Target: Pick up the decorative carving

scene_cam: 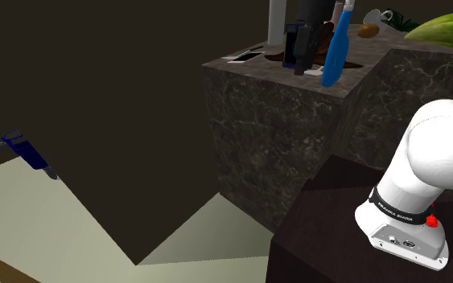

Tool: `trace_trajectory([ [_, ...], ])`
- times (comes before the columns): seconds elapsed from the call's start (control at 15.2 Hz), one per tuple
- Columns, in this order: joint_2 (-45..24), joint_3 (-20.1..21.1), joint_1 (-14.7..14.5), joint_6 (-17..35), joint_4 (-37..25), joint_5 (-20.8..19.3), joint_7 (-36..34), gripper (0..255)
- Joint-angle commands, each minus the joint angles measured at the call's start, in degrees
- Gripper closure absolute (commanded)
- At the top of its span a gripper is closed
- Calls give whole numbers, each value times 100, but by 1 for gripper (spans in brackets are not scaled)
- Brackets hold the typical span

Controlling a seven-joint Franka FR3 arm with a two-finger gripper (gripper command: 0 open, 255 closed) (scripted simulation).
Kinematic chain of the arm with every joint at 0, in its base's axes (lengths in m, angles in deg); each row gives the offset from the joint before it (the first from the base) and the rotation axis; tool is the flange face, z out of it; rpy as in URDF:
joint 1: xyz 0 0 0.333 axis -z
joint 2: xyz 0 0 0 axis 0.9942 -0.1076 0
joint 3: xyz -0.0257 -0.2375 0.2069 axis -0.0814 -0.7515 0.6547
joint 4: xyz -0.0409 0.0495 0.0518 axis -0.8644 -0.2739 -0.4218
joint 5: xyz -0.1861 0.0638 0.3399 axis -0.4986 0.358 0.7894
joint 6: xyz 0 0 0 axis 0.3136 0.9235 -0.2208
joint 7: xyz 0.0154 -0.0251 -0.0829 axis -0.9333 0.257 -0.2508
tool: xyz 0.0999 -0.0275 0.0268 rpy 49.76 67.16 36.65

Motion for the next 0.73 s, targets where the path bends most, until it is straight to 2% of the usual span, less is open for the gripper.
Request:
trace_trajectory([
  [0.0,0,0,0,0,0,0,0,0],
  [0.66,-860,-1013,354,172,-981,-664,1105,0],
])
